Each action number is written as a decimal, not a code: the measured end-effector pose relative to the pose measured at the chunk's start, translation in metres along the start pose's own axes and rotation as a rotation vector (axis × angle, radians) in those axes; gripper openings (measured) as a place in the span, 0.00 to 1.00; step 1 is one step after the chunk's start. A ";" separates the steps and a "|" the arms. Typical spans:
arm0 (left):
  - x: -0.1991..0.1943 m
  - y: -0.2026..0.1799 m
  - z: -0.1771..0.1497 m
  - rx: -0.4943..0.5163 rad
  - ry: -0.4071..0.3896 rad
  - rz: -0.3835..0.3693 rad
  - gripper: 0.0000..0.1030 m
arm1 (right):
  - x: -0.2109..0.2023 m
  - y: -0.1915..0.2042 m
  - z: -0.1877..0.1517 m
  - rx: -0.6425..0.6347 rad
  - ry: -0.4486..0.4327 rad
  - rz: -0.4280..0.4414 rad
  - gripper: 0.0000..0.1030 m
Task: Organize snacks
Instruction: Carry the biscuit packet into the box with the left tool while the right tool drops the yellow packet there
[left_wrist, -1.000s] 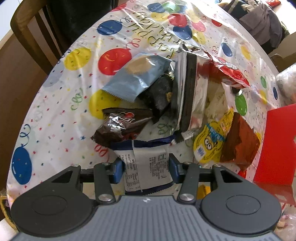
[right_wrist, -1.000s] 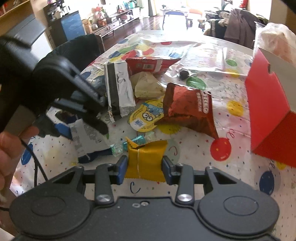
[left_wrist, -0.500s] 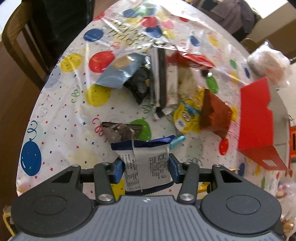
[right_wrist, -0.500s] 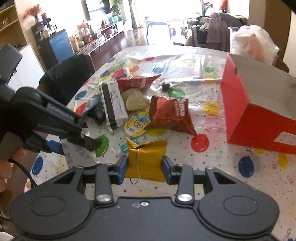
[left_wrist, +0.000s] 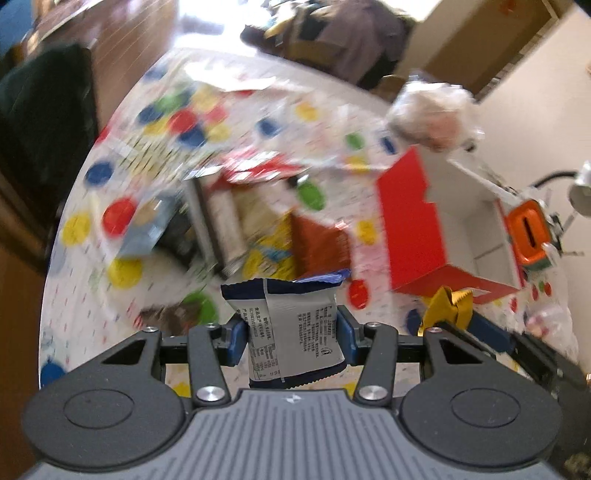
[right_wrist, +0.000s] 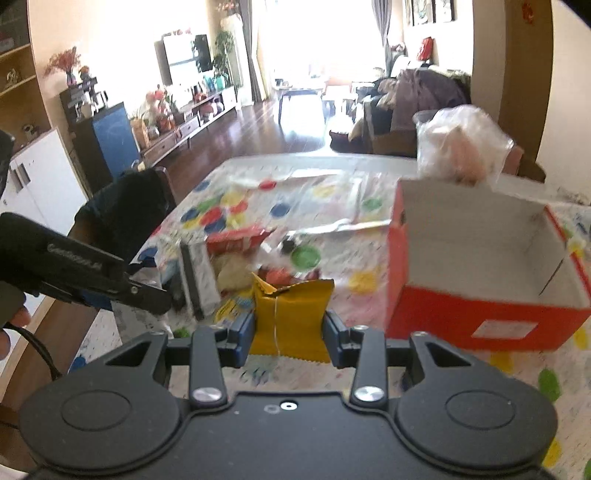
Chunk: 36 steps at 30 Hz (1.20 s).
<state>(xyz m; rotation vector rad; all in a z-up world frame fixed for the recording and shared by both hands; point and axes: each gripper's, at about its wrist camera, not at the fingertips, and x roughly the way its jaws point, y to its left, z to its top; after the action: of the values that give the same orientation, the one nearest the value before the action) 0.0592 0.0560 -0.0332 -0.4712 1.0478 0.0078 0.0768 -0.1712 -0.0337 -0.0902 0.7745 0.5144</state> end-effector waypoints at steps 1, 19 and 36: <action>-0.002 -0.008 0.004 0.028 -0.011 -0.006 0.47 | -0.003 -0.005 0.003 0.000 -0.011 -0.004 0.38; 0.054 -0.173 0.070 0.239 -0.031 -0.020 0.47 | -0.002 -0.153 0.050 0.032 -0.058 -0.074 0.38; 0.167 -0.272 0.097 0.335 0.114 0.064 0.47 | 0.043 -0.246 0.051 0.029 0.067 -0.111 0.27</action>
<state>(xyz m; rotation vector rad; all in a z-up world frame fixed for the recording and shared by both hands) 0.2858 -0.1878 -0.0319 -0.1354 1.1502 -0.1369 0.2526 -0.3553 -0.0531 -0.1239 0.8372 0.3961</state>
